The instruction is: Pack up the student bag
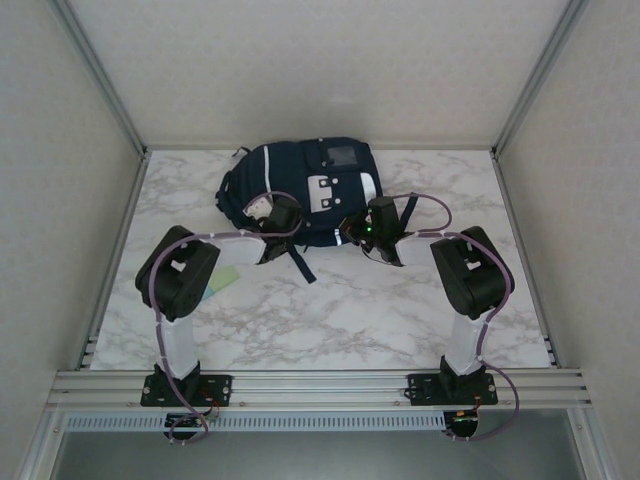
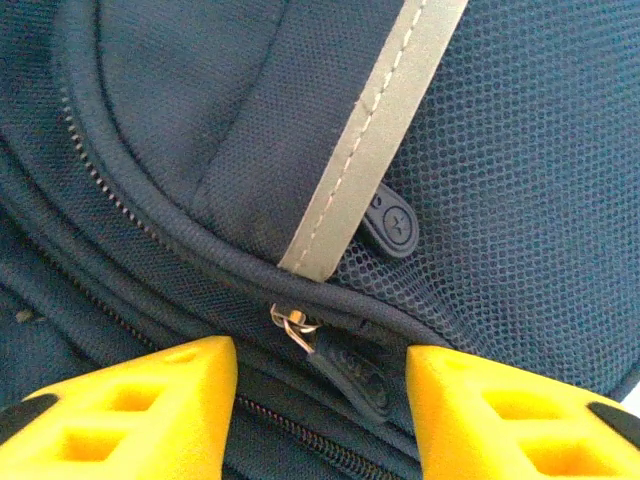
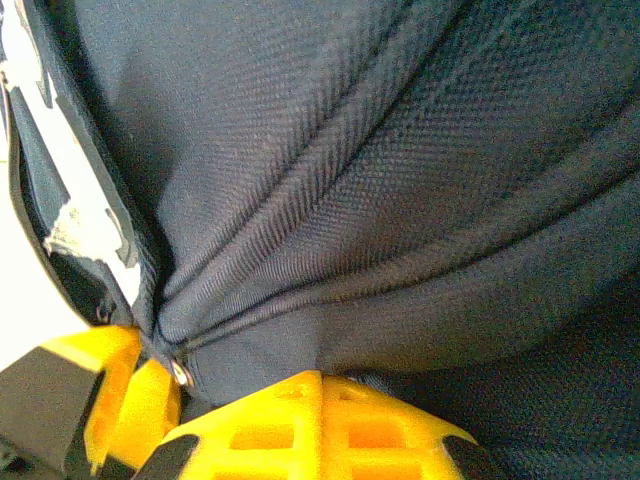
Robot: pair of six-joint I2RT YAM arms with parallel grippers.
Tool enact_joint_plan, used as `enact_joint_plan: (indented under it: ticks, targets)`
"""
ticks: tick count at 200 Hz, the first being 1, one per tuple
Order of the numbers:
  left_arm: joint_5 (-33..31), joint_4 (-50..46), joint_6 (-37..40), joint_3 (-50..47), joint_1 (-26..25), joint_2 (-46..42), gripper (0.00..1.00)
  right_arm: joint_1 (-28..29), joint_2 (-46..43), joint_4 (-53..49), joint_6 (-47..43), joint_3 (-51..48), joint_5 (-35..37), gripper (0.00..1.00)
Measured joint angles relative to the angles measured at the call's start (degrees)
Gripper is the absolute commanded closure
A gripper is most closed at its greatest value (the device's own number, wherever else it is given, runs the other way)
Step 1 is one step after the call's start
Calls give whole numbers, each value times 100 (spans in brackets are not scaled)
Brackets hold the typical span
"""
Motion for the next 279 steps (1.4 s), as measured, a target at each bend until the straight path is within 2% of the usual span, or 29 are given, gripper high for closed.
enact_joint_plan:
  ticks: [16, 24, 66, 88, 125, 152, 187, 234, 279]
  targets:
    - [7, 81, -177, 195, 83, 258, 88, 0, 28, -13, 0, -90, 0, 100]
    - [70, 166, -219, 260, 129, 358, 100, 0, 57, -26, 0, -127, -2, 100]
    - [271, 284, -278, 271, 225, 356, 100, 0, 66, -33, 0, -216, -44, 100]
    - [673, 114, -17, 153, 350, 94, 100, -15, 66, -81, -13, -219, -44, 100]
    - [1587, -1106, 1169, 214, 636, -494, 100, -63, 66, -238, -90, -192, -46, 100]
    - [1906, -1860, 2124, 413, 728, -732, 100, -105, 63, -411, -199, -131, -44, 100]
    - [2096, -2507, 3176, 697, 780, -739, 100, -153, 61, -592, -345, -68, -44, 100]
    - [1998, -3012, 4306, 1084, 782, -457, 100, -179, 17, -817, -527, -9, -42, 100]
    - [1816, -3265, 4382, 1150, 763, -120, 64, -188, 9, -957, -638, 55, -42, 100]
